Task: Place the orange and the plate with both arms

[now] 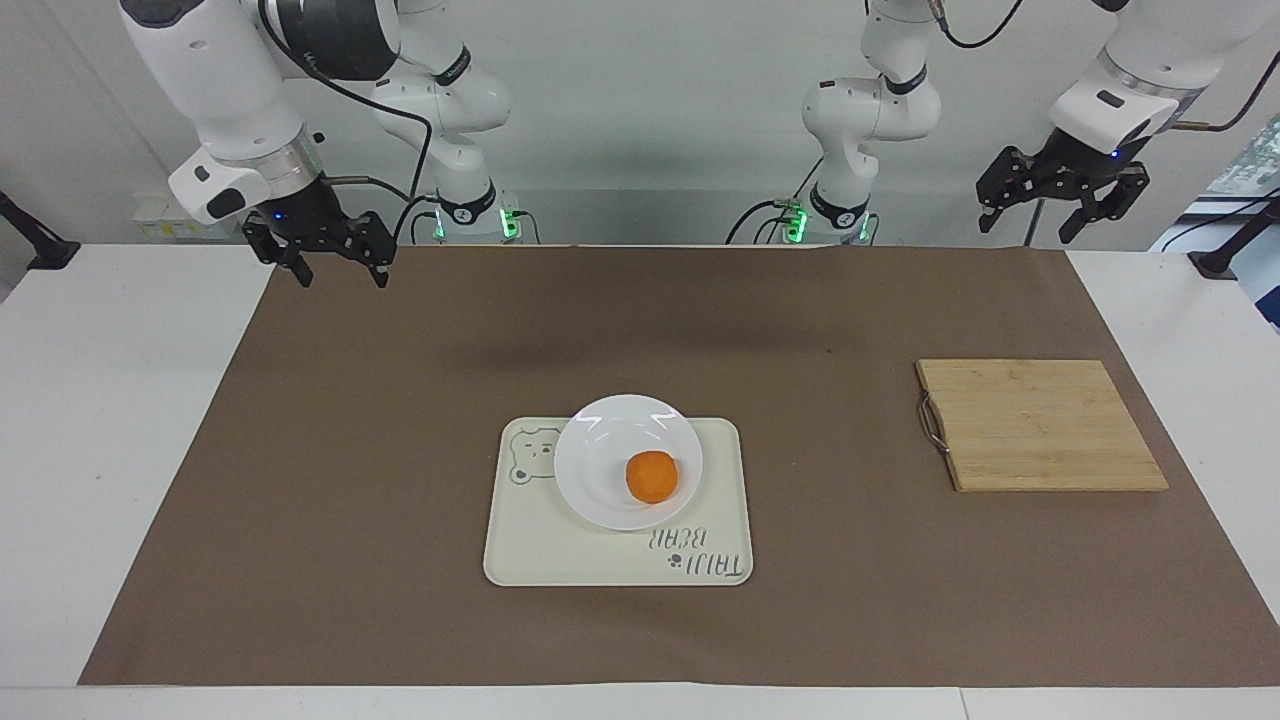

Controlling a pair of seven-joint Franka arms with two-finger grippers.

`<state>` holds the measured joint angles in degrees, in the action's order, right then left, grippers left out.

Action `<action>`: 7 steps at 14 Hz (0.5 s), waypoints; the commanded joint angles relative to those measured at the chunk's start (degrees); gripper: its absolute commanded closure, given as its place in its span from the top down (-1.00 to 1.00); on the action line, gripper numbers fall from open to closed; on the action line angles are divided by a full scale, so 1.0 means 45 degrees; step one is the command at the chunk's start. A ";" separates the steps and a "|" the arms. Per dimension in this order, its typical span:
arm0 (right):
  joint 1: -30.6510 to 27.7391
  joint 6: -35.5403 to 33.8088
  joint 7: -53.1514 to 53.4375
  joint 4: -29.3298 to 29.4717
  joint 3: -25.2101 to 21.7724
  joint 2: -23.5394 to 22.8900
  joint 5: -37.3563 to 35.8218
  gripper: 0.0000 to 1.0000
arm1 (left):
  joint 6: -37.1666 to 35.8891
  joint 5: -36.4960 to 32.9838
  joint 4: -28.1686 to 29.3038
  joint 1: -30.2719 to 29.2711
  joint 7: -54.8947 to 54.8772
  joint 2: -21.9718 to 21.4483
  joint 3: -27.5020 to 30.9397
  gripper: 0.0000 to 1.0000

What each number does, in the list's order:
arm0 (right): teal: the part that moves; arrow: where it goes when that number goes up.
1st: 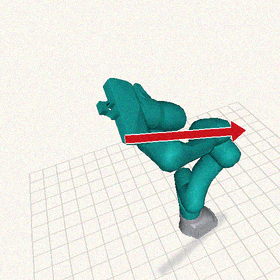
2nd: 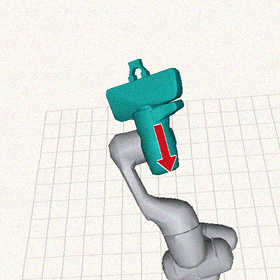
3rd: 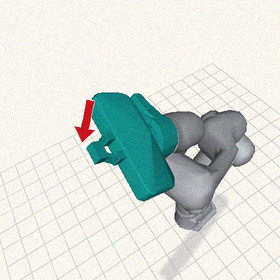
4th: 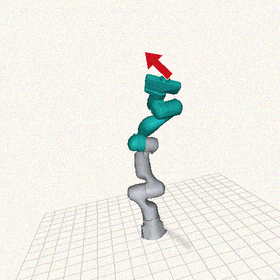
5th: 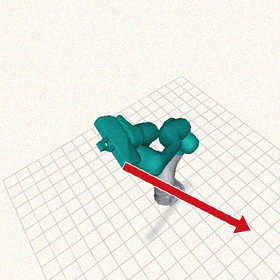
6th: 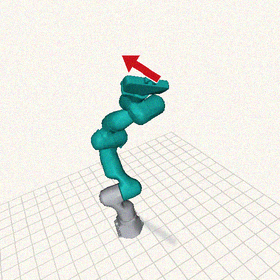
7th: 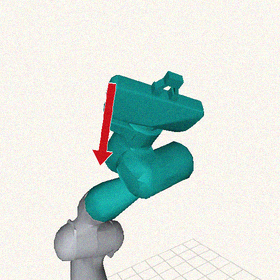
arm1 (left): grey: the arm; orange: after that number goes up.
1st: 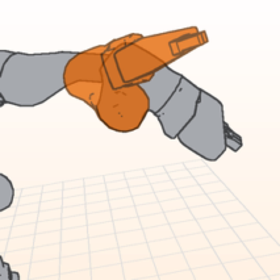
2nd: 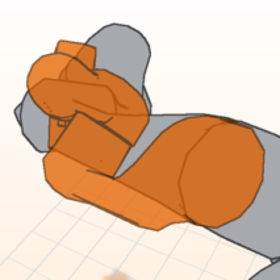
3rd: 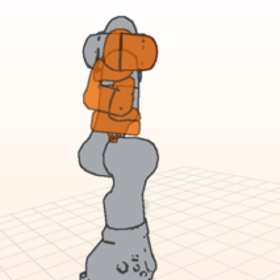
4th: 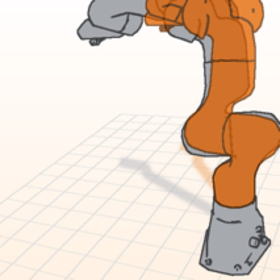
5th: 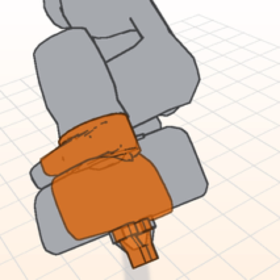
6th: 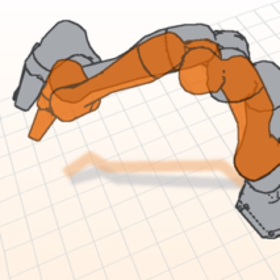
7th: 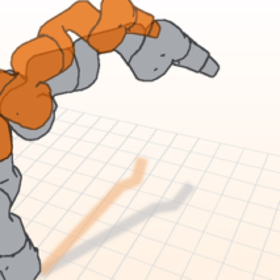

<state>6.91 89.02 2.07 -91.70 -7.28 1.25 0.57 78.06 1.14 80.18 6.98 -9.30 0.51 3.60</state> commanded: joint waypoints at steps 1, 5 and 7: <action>-0.0188 -0.0640 0.0186 0.0066 0.0115 0.0560 -0.0381 1.00 | -0.0217 0.0119 -0.0103 -0.0184 -0.0161 -0.0056 -0.0097 1.00; -0.0208 -0.1675 0.0146 0.0905 0.0115 0.0795 -0.0557 1.00 | -0.0217 0.0119 -0.0103 -0.0184 -0.0161 -0.0056 -0.0097 1.00; -0.0227 -0.1503 0.0146 0.0654 0.0154 0.1224 -0.0499 1.00 | -0.0217 0.0119 -0.0103 -0.0184 -0.0161 -0.0056 -0.0097 1.00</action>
<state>6.37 82.85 2.07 -88.52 -7.23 5.50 -0.41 78.06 1.14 80.18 6.98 -9.30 0.51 3.60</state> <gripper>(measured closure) 0.000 0.000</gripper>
